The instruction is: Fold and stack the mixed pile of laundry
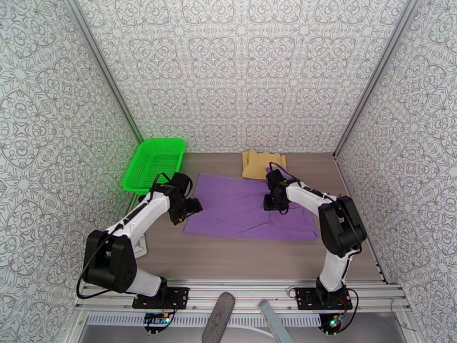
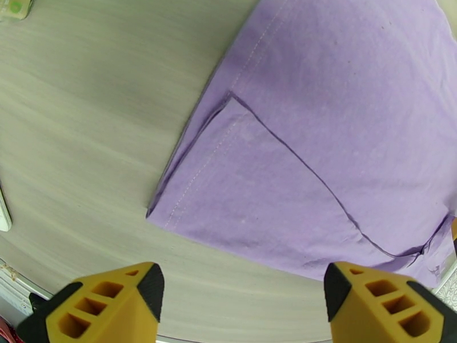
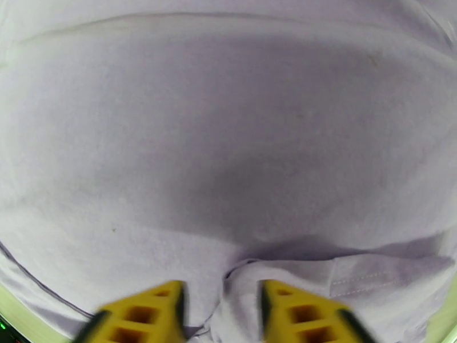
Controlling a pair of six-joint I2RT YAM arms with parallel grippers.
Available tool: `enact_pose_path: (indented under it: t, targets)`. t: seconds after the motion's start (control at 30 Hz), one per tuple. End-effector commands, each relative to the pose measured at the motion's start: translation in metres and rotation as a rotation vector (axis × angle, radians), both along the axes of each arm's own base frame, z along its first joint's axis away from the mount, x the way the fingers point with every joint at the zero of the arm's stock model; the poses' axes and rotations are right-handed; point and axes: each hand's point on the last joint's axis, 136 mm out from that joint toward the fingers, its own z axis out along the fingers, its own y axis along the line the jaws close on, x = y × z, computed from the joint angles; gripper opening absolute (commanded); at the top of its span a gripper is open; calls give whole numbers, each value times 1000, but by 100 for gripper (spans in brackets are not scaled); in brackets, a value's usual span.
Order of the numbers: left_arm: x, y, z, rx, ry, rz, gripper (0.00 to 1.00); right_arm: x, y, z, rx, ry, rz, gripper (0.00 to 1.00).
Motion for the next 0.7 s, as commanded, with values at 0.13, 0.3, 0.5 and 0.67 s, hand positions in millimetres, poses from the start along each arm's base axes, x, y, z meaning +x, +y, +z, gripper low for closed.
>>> enact_pose_path:
  t: [0.13,0.3,0.5,0.67]
  targets:
    - [10,-22,-31,-2,36,-70,51,-26,-39,53,-115,-90,-90,62]
    - [18,-32,-63,-3,70,-73,42,-71,-51,36,-62,-48,-174,53]
    - [-8,-29,-104,2,140,-8,43,-99,-41,-20,45,48,-252,35]
    - [-44,-27,-122,-11,182,33,44,-107,-40,-43,54,51,-302,30]
